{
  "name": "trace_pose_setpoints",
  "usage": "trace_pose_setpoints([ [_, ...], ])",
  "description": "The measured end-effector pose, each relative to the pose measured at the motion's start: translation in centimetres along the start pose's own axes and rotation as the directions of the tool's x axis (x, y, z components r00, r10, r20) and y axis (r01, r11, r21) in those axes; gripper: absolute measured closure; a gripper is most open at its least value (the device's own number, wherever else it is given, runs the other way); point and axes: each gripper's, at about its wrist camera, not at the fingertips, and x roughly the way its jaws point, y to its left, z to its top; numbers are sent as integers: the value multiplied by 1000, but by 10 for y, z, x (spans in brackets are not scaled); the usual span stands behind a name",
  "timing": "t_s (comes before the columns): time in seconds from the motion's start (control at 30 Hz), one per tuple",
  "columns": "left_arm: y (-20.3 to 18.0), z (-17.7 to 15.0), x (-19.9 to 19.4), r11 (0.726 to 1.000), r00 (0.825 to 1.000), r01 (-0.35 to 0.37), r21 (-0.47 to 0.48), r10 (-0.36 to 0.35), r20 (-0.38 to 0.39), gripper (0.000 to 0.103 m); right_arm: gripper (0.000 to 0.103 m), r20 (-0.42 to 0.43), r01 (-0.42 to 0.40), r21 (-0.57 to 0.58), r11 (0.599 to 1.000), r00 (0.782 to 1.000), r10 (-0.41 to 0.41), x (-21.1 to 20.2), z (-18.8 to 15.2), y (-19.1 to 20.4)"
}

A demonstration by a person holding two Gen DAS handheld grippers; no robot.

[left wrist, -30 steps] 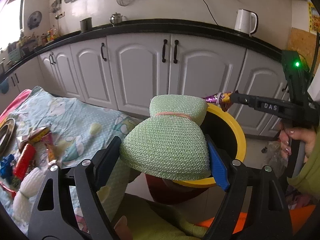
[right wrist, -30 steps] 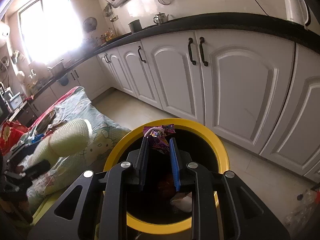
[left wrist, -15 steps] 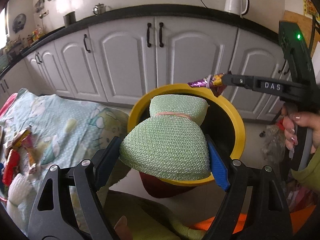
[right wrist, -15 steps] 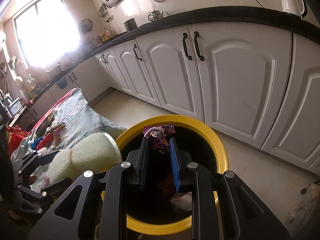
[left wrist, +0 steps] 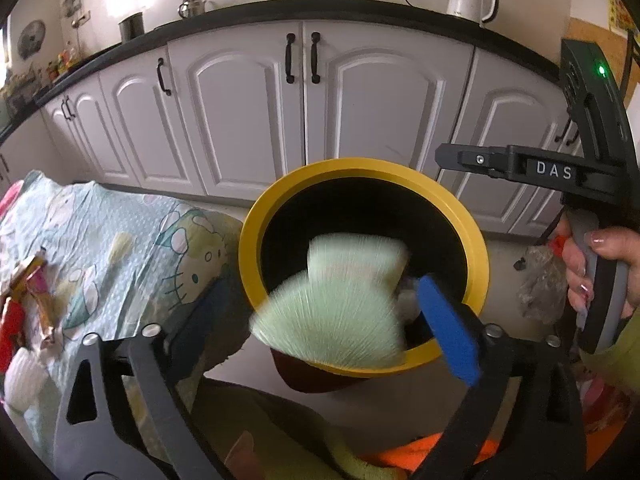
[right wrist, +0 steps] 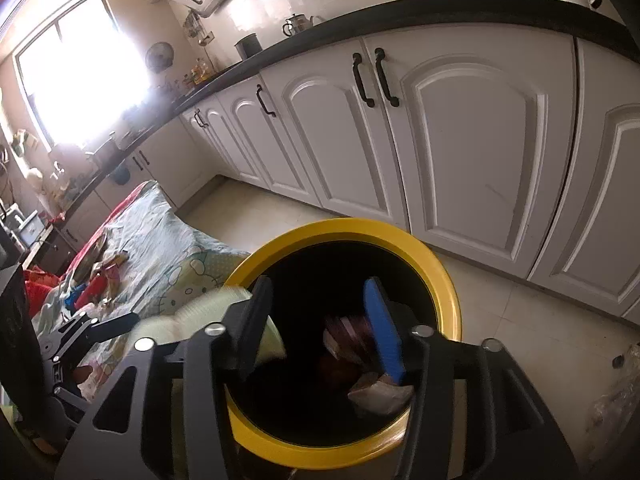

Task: Collect trash
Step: 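Open both tools to drop the mesh sleeve and wrapper into the bin, then move both open tools back over the remaining trash on the bed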

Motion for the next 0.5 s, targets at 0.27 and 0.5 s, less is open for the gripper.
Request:
trace_pose_setpoints([
  [0.27,5,1,-8,999,1000,-11,-33,12,13,11,44,23,18,9,1000,1000,-18,-6,1,-2],
  [0.5,23,2,-27,994,996,-42,-99,49,70,11,36,65,43,-39,998,997,-40,-15,5,12],
])
